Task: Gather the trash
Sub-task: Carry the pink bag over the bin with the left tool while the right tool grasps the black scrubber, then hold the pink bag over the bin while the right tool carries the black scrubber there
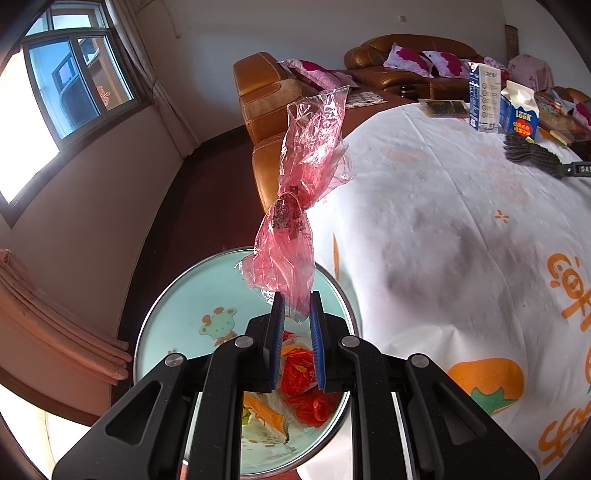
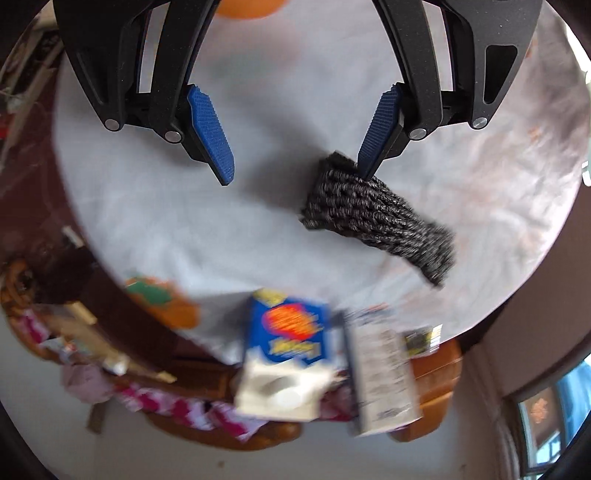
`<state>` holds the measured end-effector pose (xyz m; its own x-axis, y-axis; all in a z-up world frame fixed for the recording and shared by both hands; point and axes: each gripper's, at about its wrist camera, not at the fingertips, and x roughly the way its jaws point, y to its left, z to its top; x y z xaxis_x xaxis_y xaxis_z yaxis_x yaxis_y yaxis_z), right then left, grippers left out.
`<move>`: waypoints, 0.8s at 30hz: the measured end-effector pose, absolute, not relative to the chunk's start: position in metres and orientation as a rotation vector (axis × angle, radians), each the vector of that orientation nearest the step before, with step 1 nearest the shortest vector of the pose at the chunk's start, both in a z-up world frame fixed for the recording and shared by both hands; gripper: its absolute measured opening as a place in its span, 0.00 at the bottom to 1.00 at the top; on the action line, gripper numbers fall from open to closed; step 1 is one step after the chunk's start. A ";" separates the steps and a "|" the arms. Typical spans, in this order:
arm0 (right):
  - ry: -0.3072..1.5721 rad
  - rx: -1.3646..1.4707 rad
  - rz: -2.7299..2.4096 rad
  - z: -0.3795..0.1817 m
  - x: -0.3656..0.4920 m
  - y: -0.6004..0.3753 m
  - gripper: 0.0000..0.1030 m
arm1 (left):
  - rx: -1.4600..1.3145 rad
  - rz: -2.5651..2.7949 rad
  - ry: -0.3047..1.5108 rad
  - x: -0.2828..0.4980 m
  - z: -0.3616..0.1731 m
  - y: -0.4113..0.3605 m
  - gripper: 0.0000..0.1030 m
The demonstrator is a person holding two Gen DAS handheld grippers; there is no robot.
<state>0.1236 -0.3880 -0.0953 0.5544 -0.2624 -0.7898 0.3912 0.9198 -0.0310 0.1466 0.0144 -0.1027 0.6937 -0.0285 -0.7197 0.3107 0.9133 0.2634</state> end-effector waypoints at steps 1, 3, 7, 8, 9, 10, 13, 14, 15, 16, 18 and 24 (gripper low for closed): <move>0.891 0.149 -0.417 -0.092 0.122 -0.396 0.67 | 0.383 -0.190 0.786 0.148 -0.102 0.016 0.13; 0.866 0.145 -0.456 -0.085 0.111 -0.407 0.67 | 0.382 -0.180 0.786 0.150 -0.102 0.018 0.13; 0.786 0.271 -0.407 -0.070 0.096 -0.422 0.67 | 0.380 -0.171 0.790 0.153 -0.103 0.021 0.13; 0.761 0.311 -0.384 -0.067 0.093 -0.422 0.67 | 0.378 -0.171 0.792 0.153 -0.103 0.021 0.13; 0.751 0.355 -0.361 -0.066 0.094 -0.422 0.67 | 0.379 -0.173 0.793 0.153 -0.104 0.020 0.13; 0.749 0.401 -0.345 -0.067 0.096 -0.424 0.66 | 0.380 -0.174 0.793 0.153 -0.104 0.020 0.13; 0.772 0.474 -0.334 -0.073 0.114 -0.421 0.54 | 0.381 -0.184 0.791 0.150 -0.104 0.018 0.13; 0.790 0.478 -0.346 -0.079 0.123 -0.420 0.53 | 0.380 -0.187 0.791 0.151 -0.104 0.018 0.13; 0.807 0.512 -0.348 -0.087 0.129 -0.422 0.48 | 0.380 -0.190 0.793 0.150 -0.104 0.018 0.13; 0.818 0.543 -0.344 -0.094 0.133 -0.425 0.47 | 0.381 -0.192 0.795 0.150 -0.105 0.018 0.14; 0.824 0.546 -0.350 -0.103 0.143 -0.423 0.44 | 0.382 -0.192 0.798 0.150 -0.106 0.019 0.14; 0.847 0.397 -0.283 -0.095 0.150 -0.398 0.16 | 0.397 -0.187 0.800 0.150 -0.106 0.020 0.14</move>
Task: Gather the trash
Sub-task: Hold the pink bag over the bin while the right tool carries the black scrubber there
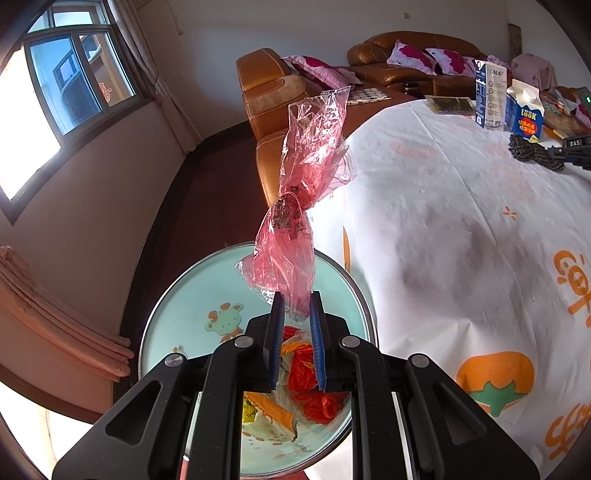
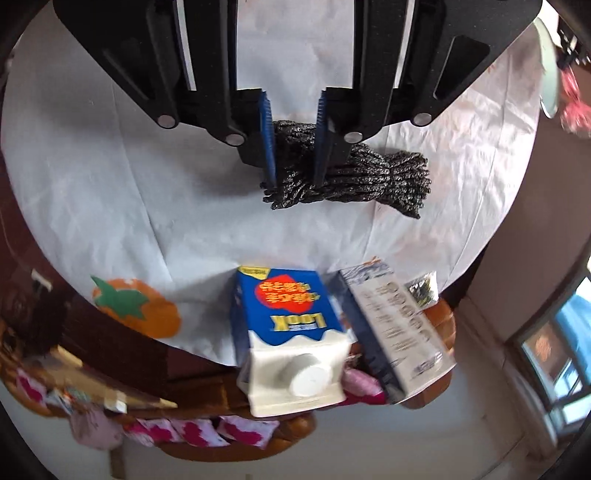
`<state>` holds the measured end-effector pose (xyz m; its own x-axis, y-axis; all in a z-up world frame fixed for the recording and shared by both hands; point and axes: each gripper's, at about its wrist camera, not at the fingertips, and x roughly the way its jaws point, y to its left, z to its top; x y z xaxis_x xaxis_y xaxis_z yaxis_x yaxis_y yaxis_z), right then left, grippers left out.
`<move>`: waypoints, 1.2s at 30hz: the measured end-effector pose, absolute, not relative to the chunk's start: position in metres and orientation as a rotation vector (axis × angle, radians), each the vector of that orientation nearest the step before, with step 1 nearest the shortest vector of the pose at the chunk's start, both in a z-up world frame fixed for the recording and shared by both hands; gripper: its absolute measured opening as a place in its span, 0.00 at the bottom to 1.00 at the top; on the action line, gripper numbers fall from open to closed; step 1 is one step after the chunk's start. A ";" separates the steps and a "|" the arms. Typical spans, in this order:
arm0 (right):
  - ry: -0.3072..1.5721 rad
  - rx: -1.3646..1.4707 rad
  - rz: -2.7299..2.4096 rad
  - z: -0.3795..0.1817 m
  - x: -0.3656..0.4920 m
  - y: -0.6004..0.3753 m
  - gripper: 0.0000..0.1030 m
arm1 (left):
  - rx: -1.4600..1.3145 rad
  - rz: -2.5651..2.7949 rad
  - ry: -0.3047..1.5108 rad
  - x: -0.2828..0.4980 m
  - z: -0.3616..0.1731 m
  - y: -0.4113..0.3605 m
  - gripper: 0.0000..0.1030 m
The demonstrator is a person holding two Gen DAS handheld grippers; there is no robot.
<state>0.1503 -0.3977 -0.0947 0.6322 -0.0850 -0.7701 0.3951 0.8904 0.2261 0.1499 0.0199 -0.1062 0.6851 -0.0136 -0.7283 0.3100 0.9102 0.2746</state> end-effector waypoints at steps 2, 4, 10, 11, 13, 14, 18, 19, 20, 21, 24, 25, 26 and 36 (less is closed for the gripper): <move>0.835 0.382 -0.263 -0.094 0.150 -0.395 0.15 | 0.435 -0.168 0.795 0.148 -0.107 0.018 0.14; 0.814 0.368 -0.240 -0.089 0.146 -0.389 0.14 | 0.450 -0.161 0.790 0.145 -0.106 0.018 0.14; 0.724 0.302 -0.109 -0.054 0.139 -0.341 0.14 | 0.448 -0.134 0.787 0.135 -0.099 0.032 0.14; 0.711 0.293 -0.081 -0.049 0.138 -0.331 0.14 | 0.445 -0.129 0.789 0.133 -0.099 0.036 0.14; 0.697 0.278 -0.022 -0.042 0.137 -0.310 0.14 | 0.438 -0.119 0.790 0.129 -0.098 0.041 0.14; 0.695 0.270 0.003 -0.039 0.137 -0.300 0.14 | 0.434 -0.114 0.790 0.127 -0.097 0.044 0.13; 0.691 0.239 0.087 -0.033 0.141 -0.264 0.14 | 0.415 -0.095 0.799 0.120 -0.098 0.060 0.13; 0.691 0.228 0.111 -0.033 0.142 -0.253 0.14 | 0.413 -0.088 0.799 0.118 -0.099 0.062 0.13; 0.693 0.218 0.126 -0.033 0.142 -0.246 0.14 | 0.414 -0.076 0.798 0.117 -0.099 0.065 0.14; 0.695 0.200 0.146 -0.033 0.143 -0.235 0.14 | 0.421 -0.066 0.797 0.116 -0.100 0.067 0.14; 0.698 0.158 0.185 -0.035 0.143 -0.211 0.14 | 0.432 -0.039 0.797 0.114 -0.100 0.076 0.13; 0.698 0.146 0.203 -0.035 0.144 -0.202 0.14 | 0.438 -0.027 0.797 0.113 -0.101 0.079 0.13; 0.699 0.137 0.220 -0.036 0.146 -0.195 0.14 | 0.442 -0.017 0.796 0.112 -0.101 0.081 0.13; 0.718 0.057 0.338 -0.038 0.155 -0.132 0.14 | 0.461 0.039 0.821 0.108 -0.106 0.106 0.13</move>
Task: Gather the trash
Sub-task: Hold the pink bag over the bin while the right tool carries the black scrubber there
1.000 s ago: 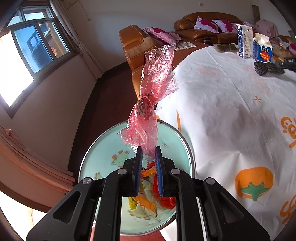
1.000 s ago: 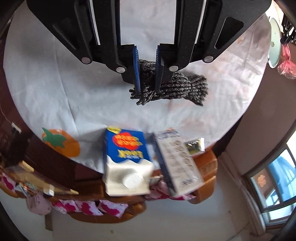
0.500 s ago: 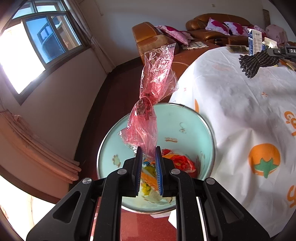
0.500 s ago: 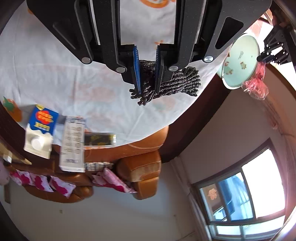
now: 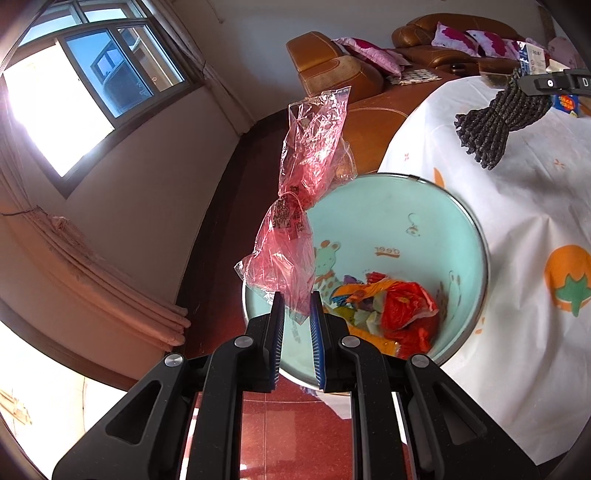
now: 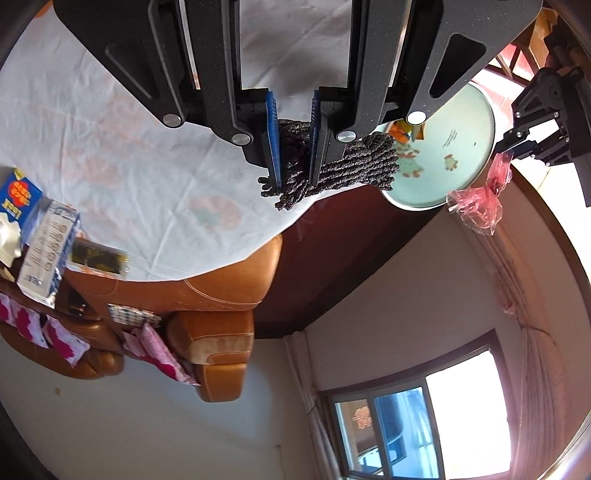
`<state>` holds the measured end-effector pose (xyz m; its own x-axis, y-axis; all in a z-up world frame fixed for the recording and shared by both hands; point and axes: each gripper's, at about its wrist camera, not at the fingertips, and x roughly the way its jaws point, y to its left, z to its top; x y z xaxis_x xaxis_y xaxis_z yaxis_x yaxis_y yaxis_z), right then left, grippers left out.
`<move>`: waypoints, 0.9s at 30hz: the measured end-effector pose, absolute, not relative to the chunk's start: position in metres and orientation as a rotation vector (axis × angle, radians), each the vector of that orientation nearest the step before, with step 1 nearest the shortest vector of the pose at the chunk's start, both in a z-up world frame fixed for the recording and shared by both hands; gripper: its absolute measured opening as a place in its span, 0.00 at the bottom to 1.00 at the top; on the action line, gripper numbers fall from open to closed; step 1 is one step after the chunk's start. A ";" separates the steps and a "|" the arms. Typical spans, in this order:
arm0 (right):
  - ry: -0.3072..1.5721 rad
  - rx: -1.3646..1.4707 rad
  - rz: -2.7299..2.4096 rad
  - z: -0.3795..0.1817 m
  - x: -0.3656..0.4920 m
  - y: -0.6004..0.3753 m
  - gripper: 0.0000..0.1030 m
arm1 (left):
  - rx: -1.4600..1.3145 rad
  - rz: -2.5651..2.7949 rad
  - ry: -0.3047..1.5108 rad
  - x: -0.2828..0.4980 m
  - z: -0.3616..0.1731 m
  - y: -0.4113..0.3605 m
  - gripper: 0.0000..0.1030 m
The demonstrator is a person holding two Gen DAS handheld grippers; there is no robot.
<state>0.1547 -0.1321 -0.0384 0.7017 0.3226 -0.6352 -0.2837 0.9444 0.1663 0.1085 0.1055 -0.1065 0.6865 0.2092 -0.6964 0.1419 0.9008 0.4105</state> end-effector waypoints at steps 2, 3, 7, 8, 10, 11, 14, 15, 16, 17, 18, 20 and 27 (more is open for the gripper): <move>0.717 0.045 0.354 -0.038 0.155 -0.124 0.14 | 0.461 0.045 0.826 0.109 -0.107 0.108 0.13; 0.717 0.038 0.361 -0.038 0.155 -0.121 0.14 | 0.465 0.051 0.827 0.108 -0.108 0.110 0.13; 0.716 0.007 0.391 -0.038 0.157 -0.106 0.14 | 0.467 0.061 0.830 0.107 -0.109 0.114 0.13; 0.716 0.004 0.396 -0.038 0.157 -0.103 0.14 | 0.471 0.063 0.831 0.107 -0.110 0.115 0.13; 0.716 -0.003 0.409 -0.040 0.159 -0.097 0.14 | 0.472 0.065 0.834 0.106 -0.110 0.117 0.13; 0.717 -0.005 0.412 -0.040 0.159 -0.095 0.14 | 0.474 0.067 0.835 0.106 -0.110 0.118 0.13; 0.718 -0.014 0.427 -0.042 0.159 -0.086 0.14 | 0.479 0.075 0.837 0.105 -0.111 0.120 0.13; 0.718 -0.016 0.431 -0.043 0.159 -0.084 0.14 | 0.479 0.077 0.838 0.105 -0.111 0.121 0.13; 0.719 -0.019 0.437 -0.044 0.160 -0.081 0.14 | 0.480 0.080 0.838 0.104 -0.111 0.122 0.14; 0.719 -0.022 0.441 -0.044 0.160 -0.079 0.14 | 0.480 0.084 0.837 0.104 -0.111 0.123 0.14; 0.719 -0.024 0.444 -0.045 0.160 -0.077 0.14 | 0.480 0.087 0.836 0.104 -0.111 0.124 0.14; 0.720 -0.026 0.453 -0.045 0.161 -0.073 0.14 | 0.479 0.094 0.835 0.104 -0.110 0.127 0.14; 0.717 -0.033 0.480 -0.045 0.162 -0.064 0.14 | 0.475 0.108 0.834 0.104 -0.110 0.131 0.13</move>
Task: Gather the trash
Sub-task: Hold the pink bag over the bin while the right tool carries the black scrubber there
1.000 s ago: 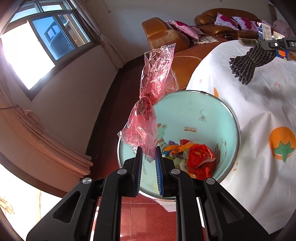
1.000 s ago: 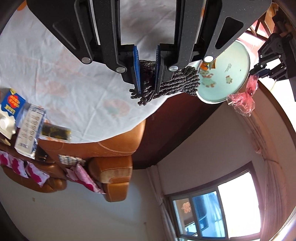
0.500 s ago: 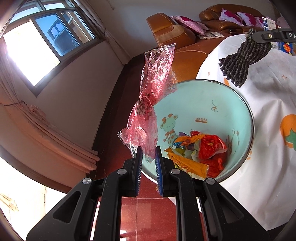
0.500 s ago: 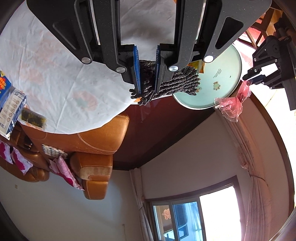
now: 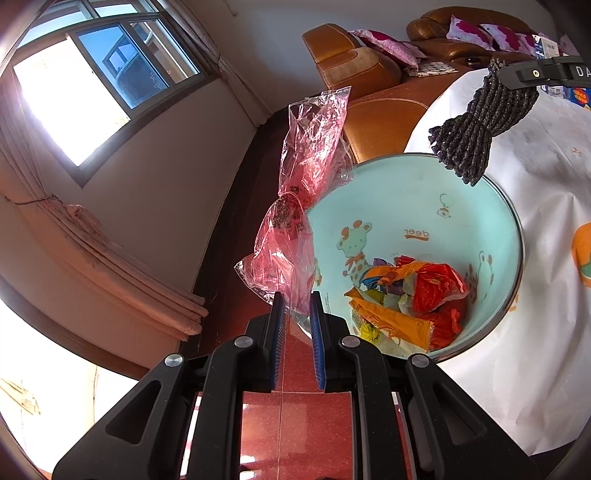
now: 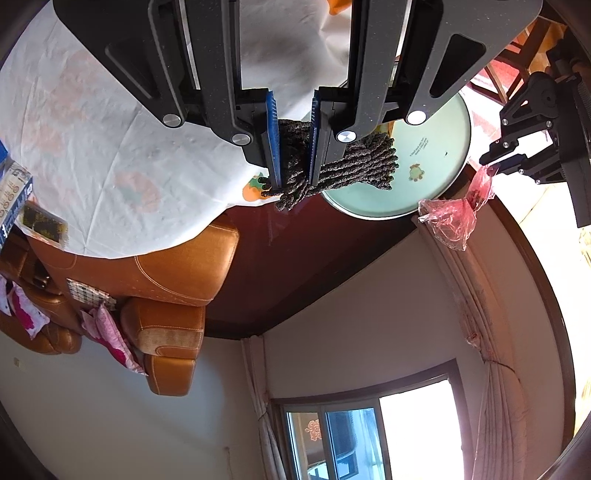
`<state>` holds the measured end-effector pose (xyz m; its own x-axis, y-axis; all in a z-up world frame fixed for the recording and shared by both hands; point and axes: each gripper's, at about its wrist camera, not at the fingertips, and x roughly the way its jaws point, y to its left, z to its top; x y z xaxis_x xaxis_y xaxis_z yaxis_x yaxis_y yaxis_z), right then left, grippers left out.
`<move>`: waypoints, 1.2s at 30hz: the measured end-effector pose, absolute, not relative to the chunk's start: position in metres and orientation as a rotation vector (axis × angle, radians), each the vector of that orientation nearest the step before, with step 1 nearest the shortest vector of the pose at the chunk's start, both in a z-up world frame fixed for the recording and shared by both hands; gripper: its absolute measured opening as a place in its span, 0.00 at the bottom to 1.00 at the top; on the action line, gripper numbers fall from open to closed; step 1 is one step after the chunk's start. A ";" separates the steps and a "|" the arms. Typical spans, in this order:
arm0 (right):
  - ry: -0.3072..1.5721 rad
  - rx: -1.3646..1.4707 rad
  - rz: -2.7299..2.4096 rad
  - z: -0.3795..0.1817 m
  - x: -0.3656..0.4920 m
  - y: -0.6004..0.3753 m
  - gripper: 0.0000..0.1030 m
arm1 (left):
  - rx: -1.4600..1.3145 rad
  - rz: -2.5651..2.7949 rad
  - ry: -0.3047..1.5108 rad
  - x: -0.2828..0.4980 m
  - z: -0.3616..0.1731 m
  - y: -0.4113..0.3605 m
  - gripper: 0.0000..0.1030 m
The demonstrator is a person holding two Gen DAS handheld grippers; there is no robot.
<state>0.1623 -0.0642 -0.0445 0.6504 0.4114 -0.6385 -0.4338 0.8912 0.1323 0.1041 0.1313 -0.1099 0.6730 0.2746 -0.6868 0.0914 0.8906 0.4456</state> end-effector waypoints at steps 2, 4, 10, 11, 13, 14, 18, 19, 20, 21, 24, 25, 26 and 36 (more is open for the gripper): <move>0.716 -0.035 0.487 -0.044 0.162 -0.061 0.14 | 0.473 0.110 0.833 0.104 -0.110 0.132 0.13; 0.716 -0.038 0.492 -0.044 0.161 -0.058 0.14 | 0.470 0.111 0.833 0.105 -0.110 0.133 0.13; 0.719 -0.050 0.510 -0.045 0.161 -0.049 0.14 | 0.462 0.119 0.829 0.104 -0.109 0.135 0.13; 0.719 -0.051 0.512 -0.045 0.161 -0.047 0.14 | 0.459 0.120 0.828 0.104 -0.108 0.136 0.13; 0.718 -0.055 0.517 -0.044 0.161 -0.045 0.14 | 0.456 0.122 0.825 0.104 -0.107 0.136 0.13; 0.717 -0.055 0.519 -0.044 0.162 -0.045 0.14 | 0.455 0.123 0.823 0.104 -0.107 0.137 0.13; 0.714 -0.059 0.529 -0.043 0.161 -0.041 0.14 | 0.450 0.125 0.819 0.104 -0.105 0.137 0.13; 0.713 -0.062 0.531 -0.043 0.161 -0.039 0.14 | 0.448 0.126 0.818 0.104 -0.105 0.138 0.13; 0.713 -0.064 0.533 -0.043 0.161 -0.037 0.14 | 0.449 0.127 0.817 0.103 -0.105 0.138 0.13; 0.713 -0.064 0.537 -0.043 0.161 -0.036 0.14 | 0.448 0.127 0.816 0.104 -0.105 0.138 0.13; 0.713 -0.067 0.543 -0.043 0.161 -0.034 0.14 | 0.445 0.129 0.814 0.103 -0.104 0.139 0.14; 0.713 -0.069 0.544 -0.043 0.161 -0.033 0.14 | 0.443 0.129 0.813 0.103 -0.103 0.139 0.14; 0.713 -0.070 0.546 -0.044 0.161 -0.033 0.14 | 0.441 0.128 0.812 0.103 -0.103 0.139 0.14; 0.716 -0.071 0.563 -0.044 0.163 -0.026 0.15 | 0.435 0.109 0.804 0.103 -0.099 0.135 0.14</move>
<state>0.1630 -0.0261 -0.0445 0.6131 0.4640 -0.6394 -0.5116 0.8499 0.1261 0.1025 0.1354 -0.0994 0.6932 0.2568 -0.6735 0.0691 0.9064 0.4168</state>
